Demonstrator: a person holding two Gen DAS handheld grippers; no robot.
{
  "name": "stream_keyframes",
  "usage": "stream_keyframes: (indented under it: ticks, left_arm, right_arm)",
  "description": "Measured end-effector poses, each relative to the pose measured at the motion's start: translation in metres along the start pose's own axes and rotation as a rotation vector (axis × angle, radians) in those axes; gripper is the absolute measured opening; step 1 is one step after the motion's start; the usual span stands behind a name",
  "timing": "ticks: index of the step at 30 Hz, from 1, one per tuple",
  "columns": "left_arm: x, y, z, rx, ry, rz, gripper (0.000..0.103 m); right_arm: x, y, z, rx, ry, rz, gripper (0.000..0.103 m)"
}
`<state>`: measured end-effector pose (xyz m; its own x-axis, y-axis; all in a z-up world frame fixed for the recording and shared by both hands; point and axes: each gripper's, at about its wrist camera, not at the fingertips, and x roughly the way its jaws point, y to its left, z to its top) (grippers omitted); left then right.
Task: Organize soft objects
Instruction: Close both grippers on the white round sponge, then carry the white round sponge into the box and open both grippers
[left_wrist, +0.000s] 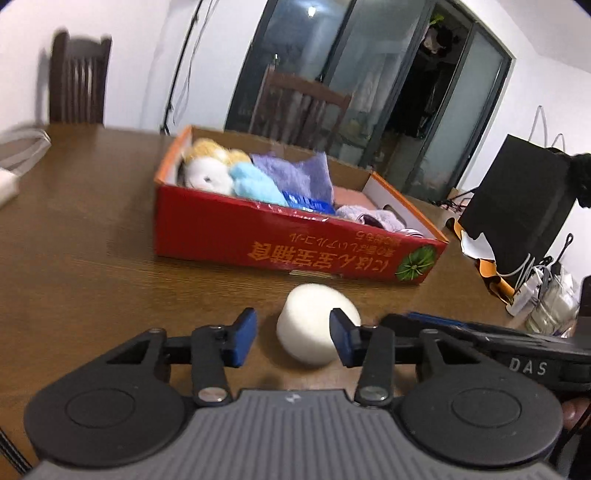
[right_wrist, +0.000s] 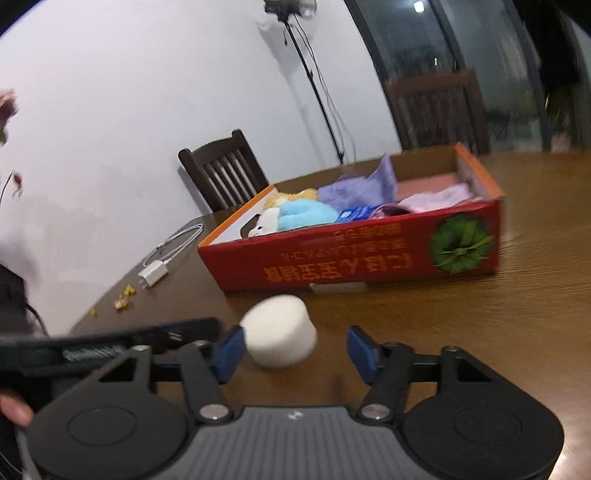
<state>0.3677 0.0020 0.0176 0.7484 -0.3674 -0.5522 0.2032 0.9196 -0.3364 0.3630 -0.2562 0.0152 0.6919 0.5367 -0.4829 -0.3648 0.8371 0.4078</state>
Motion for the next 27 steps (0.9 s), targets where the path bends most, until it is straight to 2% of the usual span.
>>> stream_keyframes:
  ticks: [2,3,4,6,9,15,20,24,27]
  left_arm:
    - [0.018,0.005,0.004,-0.032,0.040,-0.019,0.036]
    - [0.023,0.009,0.004,-0.058,0.046,-0.048,0.032]
    - [0.026,0.014,0.004,-0.086,0.054,-0.084,0.025]
    - [0.029,0.025,0.004,-0.142,0.064,-0.142,0.023]
    - [0.032,0.035,0.002,-0.213,0.076,-0.185,0.023]
    - [0.032,0.031,0.001,-0.187,0.061,-0.181,0.022]
    - [0.036,0.041,0.001,-0.247,0.072,-0.222,0.021]
    - [0.034,0.035,0.001,-0.204,0.060,-0.206,0.021]
    - [0.026,0.023,0.000,-0.130,0.035,-0.191,0.020]
  right_arm:
    - [0.021,-0.003,0.009,0.018,0.005,0.011,0.050]
    - [0.030,-0.005,0.012,0.026,0.008,0.015,0.043]
    - [0.038,-0.007,0.013,0.038,0.014,0.019,0.031]
    - [0.050,-0.011,0.011,0.069,0.038,0.034,0.024]
    - [0.050,-0.014,0.008,0.062,0.034,0.049,0.023]
    - [0.051,-0.014,0.009,0.050,0.037,0.055,0.023]
    - [0.055,-0.021,0.008,0.059,0.032,0.087,0.021]
    - [0.055,-0.024,0.009,0.075,0.041,0.099,0.020]
    - [0.052,-0.018,0.008,0.053,0.033,0.081,0.019]
